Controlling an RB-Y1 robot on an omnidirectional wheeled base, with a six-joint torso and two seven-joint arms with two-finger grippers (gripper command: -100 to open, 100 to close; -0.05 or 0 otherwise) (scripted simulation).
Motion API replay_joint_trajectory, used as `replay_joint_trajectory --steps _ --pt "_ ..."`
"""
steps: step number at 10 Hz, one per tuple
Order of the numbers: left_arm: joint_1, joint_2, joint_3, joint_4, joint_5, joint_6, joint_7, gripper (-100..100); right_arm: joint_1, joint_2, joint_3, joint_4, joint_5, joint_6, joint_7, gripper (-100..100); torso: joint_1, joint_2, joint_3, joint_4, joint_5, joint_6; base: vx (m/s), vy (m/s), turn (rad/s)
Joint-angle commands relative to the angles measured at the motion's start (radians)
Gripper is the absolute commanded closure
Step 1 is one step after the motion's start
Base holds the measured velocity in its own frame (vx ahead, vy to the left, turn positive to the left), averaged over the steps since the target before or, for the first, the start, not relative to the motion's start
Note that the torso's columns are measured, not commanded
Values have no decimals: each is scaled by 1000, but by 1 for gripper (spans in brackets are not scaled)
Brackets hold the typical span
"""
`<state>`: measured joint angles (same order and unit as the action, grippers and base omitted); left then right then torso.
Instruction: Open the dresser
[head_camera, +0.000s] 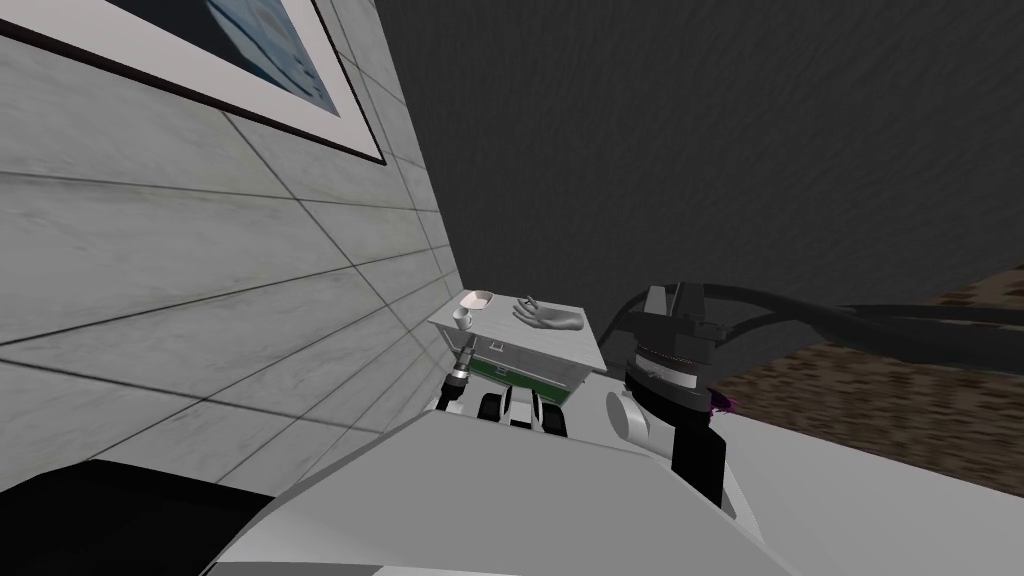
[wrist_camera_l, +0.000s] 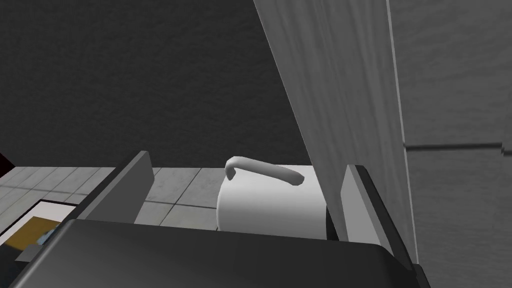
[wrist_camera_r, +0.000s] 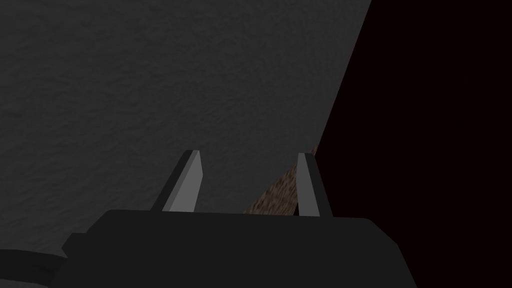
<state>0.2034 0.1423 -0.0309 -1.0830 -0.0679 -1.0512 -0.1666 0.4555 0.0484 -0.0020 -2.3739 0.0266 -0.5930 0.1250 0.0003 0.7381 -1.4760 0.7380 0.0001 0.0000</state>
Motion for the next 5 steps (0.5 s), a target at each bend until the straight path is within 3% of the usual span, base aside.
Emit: replay_joint_trajectory --steps 1,5 --pt "-18 -10 0 75 -3 -42 -2 -100 0 0 0 0 0 0 0 0 0 0 0 0 0 0 5 -37 -33" --pt "-39 -22 0 178 -7 -85 -3 -100 0 0 0 0 0 0 0 0 0 0 0 0 0 0 5 -36 -28"
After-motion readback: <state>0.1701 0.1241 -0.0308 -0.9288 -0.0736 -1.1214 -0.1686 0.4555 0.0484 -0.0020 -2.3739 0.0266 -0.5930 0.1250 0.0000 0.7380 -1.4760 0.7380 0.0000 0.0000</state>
